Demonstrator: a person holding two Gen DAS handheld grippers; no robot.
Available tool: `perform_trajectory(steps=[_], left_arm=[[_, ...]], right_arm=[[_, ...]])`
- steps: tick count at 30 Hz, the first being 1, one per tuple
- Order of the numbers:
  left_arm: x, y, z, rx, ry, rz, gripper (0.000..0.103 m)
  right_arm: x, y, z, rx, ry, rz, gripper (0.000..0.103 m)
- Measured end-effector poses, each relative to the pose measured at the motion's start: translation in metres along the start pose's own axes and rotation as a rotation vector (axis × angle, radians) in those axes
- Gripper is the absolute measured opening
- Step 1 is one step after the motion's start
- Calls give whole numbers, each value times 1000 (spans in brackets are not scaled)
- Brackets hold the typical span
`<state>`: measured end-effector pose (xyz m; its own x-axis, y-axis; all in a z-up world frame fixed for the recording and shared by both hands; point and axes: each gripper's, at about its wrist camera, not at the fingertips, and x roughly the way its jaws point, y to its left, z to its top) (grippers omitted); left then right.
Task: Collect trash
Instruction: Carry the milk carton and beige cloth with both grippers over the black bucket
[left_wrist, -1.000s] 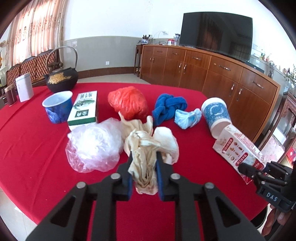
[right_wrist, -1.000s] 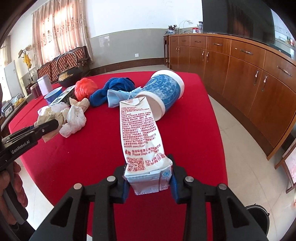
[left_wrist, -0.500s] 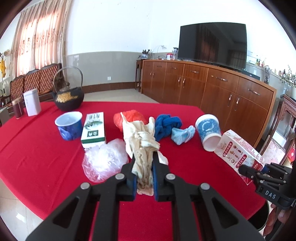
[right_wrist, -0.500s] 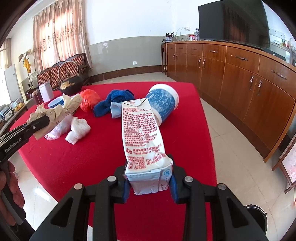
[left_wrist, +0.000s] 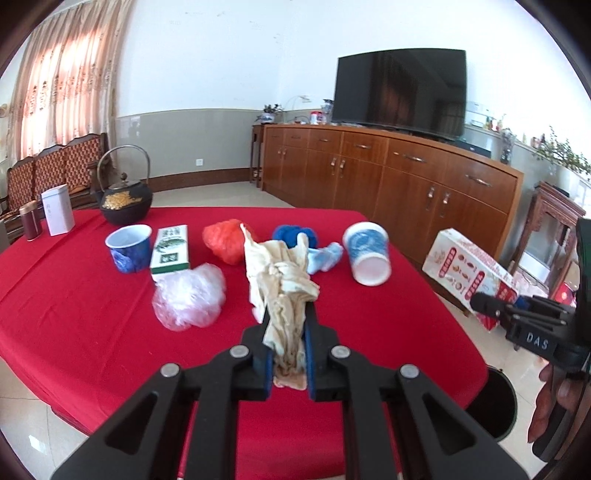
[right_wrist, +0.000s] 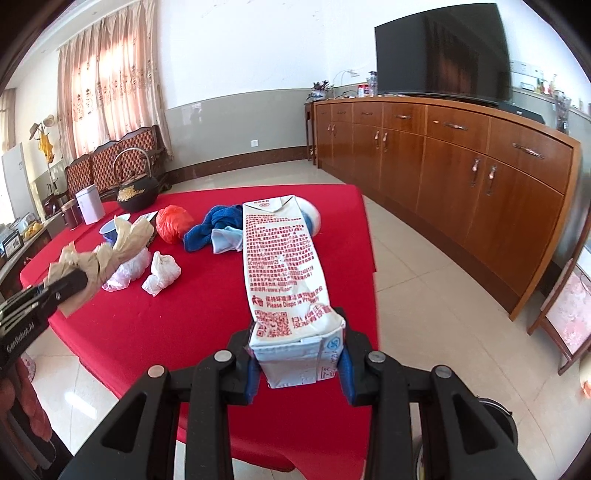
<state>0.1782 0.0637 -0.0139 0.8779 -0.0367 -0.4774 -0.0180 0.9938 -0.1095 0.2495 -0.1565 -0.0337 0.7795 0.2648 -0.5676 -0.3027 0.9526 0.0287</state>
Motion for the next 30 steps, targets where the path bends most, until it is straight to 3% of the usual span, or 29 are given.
perform_trajectory(steps=[30], left_arm=[[-34,-162,-15,205,6,-317,14]], right_arm=[[-157,-144,-77,184,-23,-265,36]])
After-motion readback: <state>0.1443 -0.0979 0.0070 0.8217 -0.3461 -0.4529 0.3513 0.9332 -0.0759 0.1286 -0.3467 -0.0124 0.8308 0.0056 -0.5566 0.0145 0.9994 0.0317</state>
